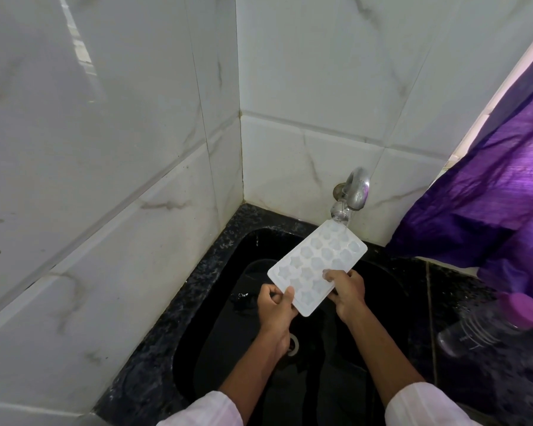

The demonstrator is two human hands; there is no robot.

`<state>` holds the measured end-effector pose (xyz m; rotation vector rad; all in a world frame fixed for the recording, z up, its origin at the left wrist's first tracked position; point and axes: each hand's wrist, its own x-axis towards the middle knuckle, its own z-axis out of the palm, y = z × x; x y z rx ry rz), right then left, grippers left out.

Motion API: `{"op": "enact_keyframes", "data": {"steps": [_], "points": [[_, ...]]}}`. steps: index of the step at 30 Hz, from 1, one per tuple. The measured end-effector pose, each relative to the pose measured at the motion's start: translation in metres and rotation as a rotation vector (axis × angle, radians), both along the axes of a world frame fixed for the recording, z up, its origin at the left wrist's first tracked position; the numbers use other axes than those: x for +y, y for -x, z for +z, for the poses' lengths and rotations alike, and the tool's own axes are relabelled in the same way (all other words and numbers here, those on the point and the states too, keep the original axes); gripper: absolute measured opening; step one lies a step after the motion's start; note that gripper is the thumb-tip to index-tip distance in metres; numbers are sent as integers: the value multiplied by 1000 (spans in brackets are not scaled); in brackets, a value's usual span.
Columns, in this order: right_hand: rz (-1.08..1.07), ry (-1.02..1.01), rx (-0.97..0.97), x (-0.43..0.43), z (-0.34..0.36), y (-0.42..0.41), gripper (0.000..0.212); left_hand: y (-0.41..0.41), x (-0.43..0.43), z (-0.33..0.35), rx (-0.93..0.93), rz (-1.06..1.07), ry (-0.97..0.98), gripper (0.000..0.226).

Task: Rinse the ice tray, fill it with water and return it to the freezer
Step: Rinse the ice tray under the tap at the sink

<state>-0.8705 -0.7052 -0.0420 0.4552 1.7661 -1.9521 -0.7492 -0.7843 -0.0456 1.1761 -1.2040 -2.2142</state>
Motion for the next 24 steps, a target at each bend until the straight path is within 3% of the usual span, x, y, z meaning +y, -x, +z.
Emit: {"op": "enact_keyframes", "data": {"steps": [15,24], "points": [[42,-51,24,-1,-1,-7,39,-9,-3,1,-8,-23,90,12],[58,57,-27,-3,-5,-12,42,-12,-9,2,-8,-6,69,11]]}}
